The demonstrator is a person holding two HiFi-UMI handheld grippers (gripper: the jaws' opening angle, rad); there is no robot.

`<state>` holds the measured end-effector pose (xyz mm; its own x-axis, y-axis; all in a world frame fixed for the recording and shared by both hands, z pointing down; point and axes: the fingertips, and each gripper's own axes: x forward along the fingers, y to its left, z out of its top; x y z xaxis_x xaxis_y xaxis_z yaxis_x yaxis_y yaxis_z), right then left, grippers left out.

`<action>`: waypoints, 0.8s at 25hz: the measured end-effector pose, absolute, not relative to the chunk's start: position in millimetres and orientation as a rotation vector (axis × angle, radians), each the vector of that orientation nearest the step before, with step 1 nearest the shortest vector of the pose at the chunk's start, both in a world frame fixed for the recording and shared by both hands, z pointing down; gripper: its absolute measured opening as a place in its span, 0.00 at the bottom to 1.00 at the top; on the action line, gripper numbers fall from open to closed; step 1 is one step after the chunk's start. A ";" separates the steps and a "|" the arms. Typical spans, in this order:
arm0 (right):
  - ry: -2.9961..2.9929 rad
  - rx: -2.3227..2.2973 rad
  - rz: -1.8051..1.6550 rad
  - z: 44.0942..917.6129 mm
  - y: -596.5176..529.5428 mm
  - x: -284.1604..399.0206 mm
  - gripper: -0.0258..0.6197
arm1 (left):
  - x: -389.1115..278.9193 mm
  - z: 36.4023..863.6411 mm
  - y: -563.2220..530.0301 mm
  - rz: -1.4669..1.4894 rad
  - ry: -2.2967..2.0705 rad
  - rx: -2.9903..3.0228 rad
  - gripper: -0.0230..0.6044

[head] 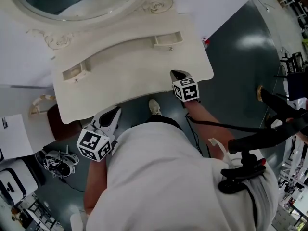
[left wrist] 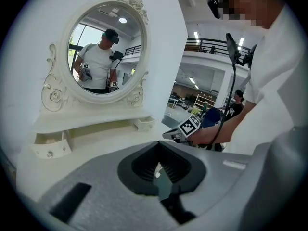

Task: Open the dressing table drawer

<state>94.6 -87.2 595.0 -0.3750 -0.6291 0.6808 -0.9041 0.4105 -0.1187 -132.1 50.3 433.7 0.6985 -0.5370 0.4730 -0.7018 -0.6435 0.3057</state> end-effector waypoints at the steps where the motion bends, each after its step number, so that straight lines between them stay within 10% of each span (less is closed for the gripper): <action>1: -2.128 1.292 0.659 592.2 -77.1 88.1 0.04 | -138.2 434.0 56.9 0.467 -0.951 2.438 0.04; 20: -2.255 1.199 0.561 542.6 96.5 -22.1 0.04 | -227.7 451.4 198.6 0.463 -0.912 2.459 0.04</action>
